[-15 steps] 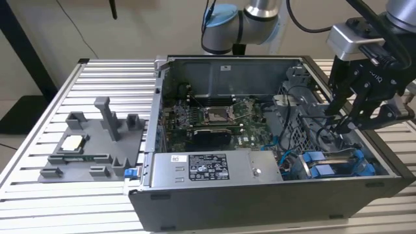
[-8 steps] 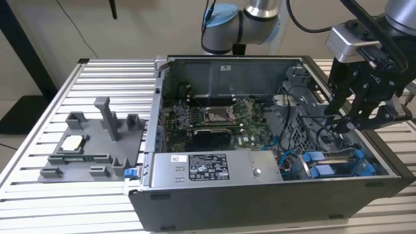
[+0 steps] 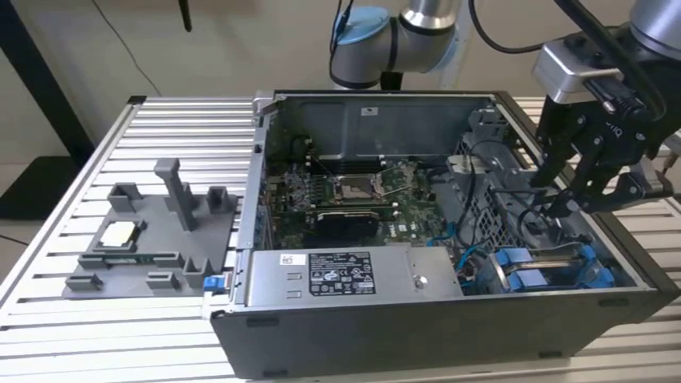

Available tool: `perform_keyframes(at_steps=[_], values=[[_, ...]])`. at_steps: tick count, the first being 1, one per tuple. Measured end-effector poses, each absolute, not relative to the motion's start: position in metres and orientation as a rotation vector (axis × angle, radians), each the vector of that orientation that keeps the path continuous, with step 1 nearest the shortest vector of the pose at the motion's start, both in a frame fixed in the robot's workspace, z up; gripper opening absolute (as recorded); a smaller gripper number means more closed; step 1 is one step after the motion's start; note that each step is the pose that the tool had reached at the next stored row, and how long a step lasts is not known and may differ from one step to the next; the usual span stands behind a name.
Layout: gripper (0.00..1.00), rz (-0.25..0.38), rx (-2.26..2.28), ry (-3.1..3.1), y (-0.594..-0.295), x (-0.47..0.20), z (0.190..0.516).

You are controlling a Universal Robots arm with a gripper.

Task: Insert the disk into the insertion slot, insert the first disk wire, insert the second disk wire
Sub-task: 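Insert the first disk wire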

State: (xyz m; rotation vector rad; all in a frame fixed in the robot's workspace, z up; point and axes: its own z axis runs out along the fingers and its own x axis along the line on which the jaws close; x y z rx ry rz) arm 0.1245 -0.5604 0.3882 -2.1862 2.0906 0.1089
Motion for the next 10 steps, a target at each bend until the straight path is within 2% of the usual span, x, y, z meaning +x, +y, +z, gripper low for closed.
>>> perform_keyframes(at_steps=[8, 10], values=[[0.45, 0.115, -2.177, 2.081, -0.5603, 0.1226, 0.3869], [0.32, 0.115, -2.177, 2.081, -0.5603, 0.1225, 0.3869]])
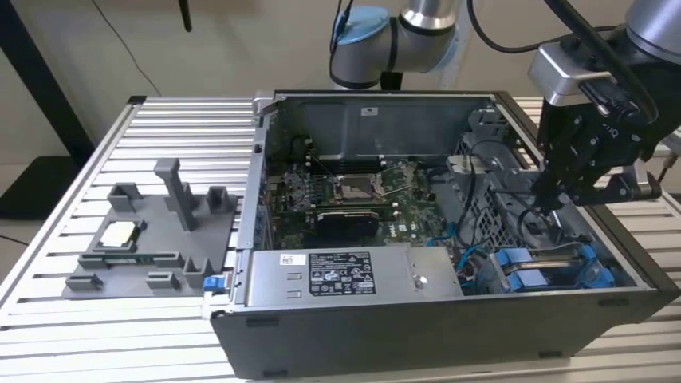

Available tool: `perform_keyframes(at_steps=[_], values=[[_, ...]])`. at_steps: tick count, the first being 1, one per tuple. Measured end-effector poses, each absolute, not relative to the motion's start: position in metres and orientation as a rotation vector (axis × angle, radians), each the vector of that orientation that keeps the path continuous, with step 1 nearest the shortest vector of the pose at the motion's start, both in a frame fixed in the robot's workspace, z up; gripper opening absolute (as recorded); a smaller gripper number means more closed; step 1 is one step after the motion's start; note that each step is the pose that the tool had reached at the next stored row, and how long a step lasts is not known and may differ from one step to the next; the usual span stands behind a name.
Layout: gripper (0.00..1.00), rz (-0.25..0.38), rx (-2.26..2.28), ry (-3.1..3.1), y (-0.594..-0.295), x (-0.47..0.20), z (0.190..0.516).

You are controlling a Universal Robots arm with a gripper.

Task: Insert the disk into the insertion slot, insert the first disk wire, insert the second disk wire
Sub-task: 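Insert the first disk wire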

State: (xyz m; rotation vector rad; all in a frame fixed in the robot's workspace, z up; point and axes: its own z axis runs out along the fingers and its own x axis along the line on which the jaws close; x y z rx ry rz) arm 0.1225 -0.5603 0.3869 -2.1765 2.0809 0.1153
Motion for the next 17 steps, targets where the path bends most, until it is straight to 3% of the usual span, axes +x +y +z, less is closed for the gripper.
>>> perform_keyframes(at_steps=[5, 17], values=[[0.19, 0.115, -2.176, 2.081, -0.5603, 0.1225, 0.3869], [0.19, 0.115, -2.176, 2.081, -0.5603, 0.1225, 0.3867]])
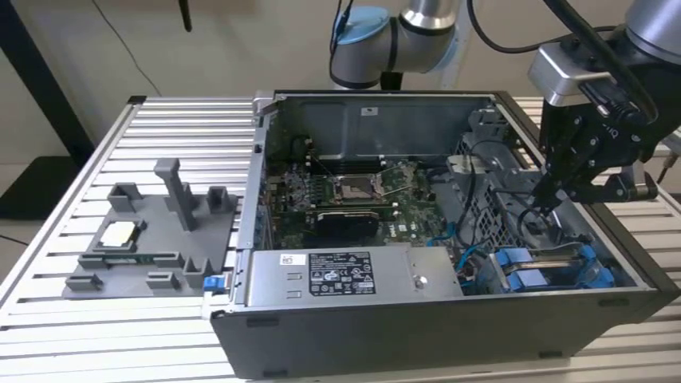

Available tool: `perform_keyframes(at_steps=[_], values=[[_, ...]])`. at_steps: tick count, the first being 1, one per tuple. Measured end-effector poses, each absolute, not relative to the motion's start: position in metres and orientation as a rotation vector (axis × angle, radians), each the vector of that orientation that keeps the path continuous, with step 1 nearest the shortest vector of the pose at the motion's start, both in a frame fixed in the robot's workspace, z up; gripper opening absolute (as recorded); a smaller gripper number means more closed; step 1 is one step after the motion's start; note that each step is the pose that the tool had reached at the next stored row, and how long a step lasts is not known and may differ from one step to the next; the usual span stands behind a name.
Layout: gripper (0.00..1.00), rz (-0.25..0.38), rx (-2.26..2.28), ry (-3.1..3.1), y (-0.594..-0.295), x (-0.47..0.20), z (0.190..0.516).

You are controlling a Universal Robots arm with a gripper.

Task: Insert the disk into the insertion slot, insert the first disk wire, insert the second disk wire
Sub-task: 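Insert the first disk wire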

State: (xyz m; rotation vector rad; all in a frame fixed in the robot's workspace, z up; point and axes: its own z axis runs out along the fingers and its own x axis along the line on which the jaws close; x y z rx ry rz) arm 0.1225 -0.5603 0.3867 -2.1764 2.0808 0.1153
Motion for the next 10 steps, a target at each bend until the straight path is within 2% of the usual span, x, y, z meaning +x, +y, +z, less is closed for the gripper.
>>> perform_keyframes(at_steps=[10], values=[[0.19, 0.102, -2.191, 2.095, -0.5607, 0.1274, 0.3853]])
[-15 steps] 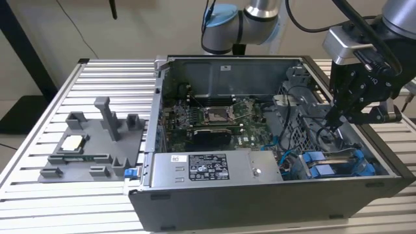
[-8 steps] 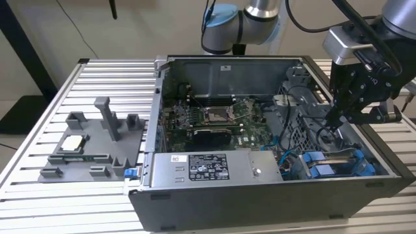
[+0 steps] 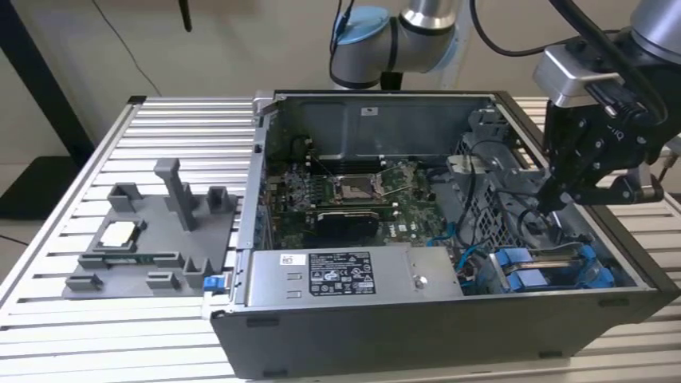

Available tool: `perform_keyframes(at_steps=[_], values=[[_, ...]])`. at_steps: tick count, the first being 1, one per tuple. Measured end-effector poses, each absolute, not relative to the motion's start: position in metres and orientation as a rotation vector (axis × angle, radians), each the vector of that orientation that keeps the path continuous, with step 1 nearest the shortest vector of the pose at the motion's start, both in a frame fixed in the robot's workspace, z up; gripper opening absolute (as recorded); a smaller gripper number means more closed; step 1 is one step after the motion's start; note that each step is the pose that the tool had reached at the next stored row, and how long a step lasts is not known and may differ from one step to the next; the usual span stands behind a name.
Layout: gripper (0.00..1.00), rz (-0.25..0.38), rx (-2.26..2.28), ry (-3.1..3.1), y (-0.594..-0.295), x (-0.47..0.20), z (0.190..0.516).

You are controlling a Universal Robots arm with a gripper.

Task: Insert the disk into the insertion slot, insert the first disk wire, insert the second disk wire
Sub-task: 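Insert the first disk wire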

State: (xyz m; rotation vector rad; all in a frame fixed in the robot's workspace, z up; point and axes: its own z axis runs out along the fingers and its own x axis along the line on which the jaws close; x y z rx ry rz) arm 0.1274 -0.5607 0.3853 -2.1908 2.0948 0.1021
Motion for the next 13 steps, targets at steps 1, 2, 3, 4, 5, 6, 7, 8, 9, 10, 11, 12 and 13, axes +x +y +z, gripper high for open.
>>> perform_keyframes(at_steps=[1, 2, 3, 4, 5, 6, 7, 8, 9, 10, 11, 12, 13], values=[[0.19, 0.1, -2.194, 2.098, -0.5608, 0.1283, 0.3851], [0.19, 0.097, -2.196, 2.1, -0.5609, 0.1292, 0.3848], [0.19, 0.095, -2.199, 2.103, -0.561, 0.1302, 0.3845], [0.19, 0.092, -2.202, 2.106, -0.5611, 0.1311, 0.3842], [0.19, 0.089, -2.205, 2.109, -0.5612, 0.132, 0.3839], [0.19, 0.085, -2.209, 2.113, -0.5613, 0.133, 0.3836], [0.19, 0.081, -2.213, 2.117, -0.5614, 0.1339, 0.3835], [0.19, 0.079, -2.216, 2.119, -0.5614, 0.1344, 0.3833], [0.19, 0.078, -2.216, 2.12, -0.5614, 0.1344, 0.3833], [0.19, 0.078, -2.216, 2.12, -0.5614, 0.1344, 0.3834], [0.19, 0.078, -2.216, 2.12, -0.5614, 0.1344, 0.3834], [0.19, 0.078, -2.216, 2.12, -0.5614, 0.1345, 0.3834], [0.19, 0.078, -2.216, 2.12, -0.5614, 0.1345, 0.3834]])
